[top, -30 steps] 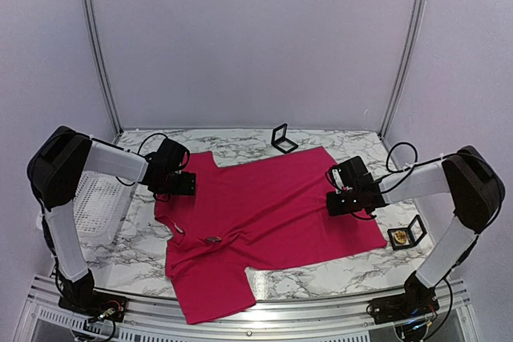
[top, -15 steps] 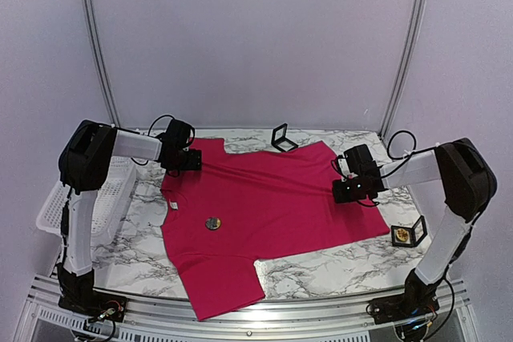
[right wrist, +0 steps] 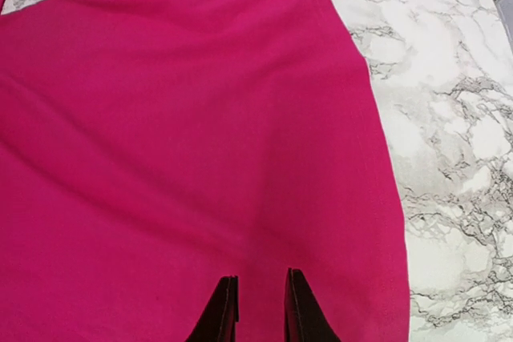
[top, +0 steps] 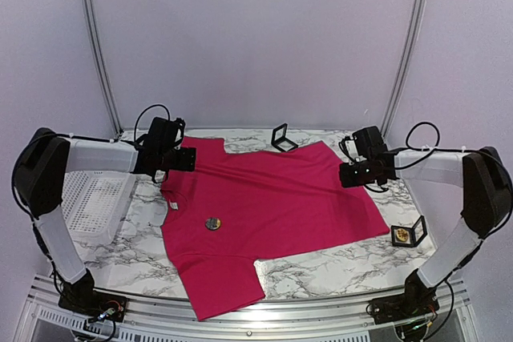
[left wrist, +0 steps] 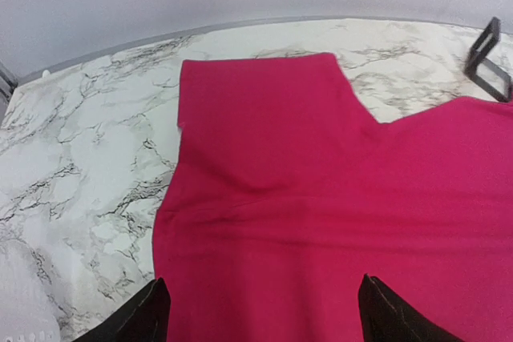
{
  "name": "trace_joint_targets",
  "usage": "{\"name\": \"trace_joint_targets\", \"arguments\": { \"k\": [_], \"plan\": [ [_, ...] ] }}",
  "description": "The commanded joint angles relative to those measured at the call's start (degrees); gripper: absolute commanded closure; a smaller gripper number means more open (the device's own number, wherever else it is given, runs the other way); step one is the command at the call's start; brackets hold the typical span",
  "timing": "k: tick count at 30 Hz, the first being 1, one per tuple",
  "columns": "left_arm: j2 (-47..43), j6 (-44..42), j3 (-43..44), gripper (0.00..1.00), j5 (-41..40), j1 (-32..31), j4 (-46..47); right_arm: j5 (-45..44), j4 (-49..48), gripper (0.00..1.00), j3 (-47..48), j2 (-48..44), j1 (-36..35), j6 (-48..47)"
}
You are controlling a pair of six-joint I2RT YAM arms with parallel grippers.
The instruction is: Pin the brooch onto the clothing
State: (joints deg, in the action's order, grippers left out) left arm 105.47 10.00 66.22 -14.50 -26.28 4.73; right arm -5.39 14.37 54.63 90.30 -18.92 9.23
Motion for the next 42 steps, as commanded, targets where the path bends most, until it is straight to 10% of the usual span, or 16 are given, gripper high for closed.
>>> {"name": "trace_joint_targets", "arguments": {
  "k": [1,11,20,42],
  "plan": [
    [-7.6,3.0,-8.5,0.17,-3.4,-6.3,-0.3,0.6,3.2,0.83,0.8,-0.5,0.6,1.1],
    [-23.9,19.4,-28.9,0.23,-2.9,-21.0,-4.6,1.7,1.6,0.84,17.7,16.2,1.3,-3.8],
    [-19.9,28.4,-32.7,0.24,-2.5,-26.6,-5.4,2.2,1.3,0.86,30.5,32.5,4.6,-1.9],
    [-25.2,41.2,-41.2,0.23,-0.5,-33.6,-18.1,0.7,5.5,0.86,32.7,28.9,7.3,-4.3]
  ]
}}
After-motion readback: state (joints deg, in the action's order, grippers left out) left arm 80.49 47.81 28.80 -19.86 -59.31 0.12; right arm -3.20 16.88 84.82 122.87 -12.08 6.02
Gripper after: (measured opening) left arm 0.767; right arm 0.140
